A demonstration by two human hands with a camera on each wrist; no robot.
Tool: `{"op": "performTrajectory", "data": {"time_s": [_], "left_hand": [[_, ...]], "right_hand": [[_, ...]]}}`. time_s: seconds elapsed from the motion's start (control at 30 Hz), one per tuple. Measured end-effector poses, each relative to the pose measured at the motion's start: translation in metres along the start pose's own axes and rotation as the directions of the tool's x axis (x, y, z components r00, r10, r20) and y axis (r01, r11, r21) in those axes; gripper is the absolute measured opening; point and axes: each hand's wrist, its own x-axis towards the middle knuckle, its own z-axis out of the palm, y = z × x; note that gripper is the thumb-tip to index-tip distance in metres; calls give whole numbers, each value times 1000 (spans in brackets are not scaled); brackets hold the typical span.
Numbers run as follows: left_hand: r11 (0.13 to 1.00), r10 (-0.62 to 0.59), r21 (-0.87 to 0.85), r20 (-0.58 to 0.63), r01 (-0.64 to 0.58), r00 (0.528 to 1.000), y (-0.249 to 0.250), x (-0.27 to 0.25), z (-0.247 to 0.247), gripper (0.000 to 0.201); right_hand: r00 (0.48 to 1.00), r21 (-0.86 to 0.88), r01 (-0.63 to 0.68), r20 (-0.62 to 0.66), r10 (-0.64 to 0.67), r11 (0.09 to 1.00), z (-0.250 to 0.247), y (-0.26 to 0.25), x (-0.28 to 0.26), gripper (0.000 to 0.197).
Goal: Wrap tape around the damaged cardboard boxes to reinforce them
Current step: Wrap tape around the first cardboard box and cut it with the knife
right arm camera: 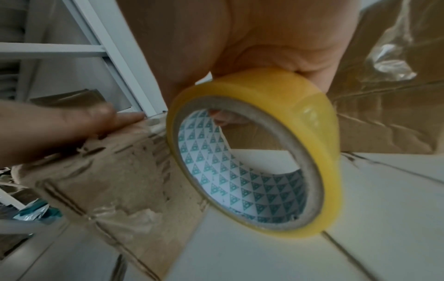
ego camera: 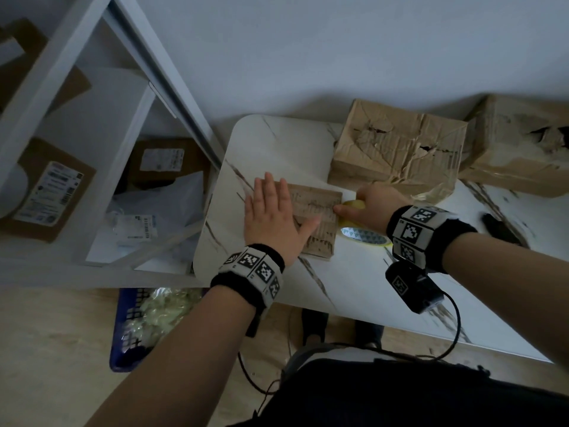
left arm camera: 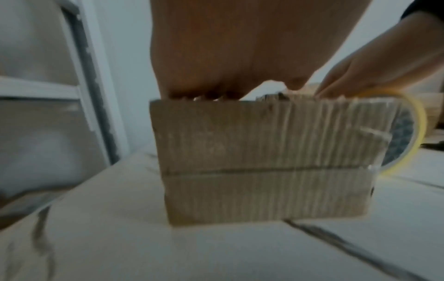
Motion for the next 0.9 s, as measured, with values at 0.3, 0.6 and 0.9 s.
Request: {"op": "performTrajectory", "data": {"time_s": [0.3, 0.6, 0.9], "left_hand": [[980, 156, 124, 4, -155, 988, 12, -9, 10, 100], [964, 215, 159, 3, -213, 977, 26, -17, 14, 95], [952, 260, 147, 66, -267, 963, 17, -11, 6, 88]], "right_hand": [[999, -31, 7, 35, -6, 999, 6, 2, -10, 62], [997, 35, 28, 68, -30, 999, 10, 5, -14, 52], [984, 231, 68, 147, -104, 971, 12, 8, -22, 38]]}}
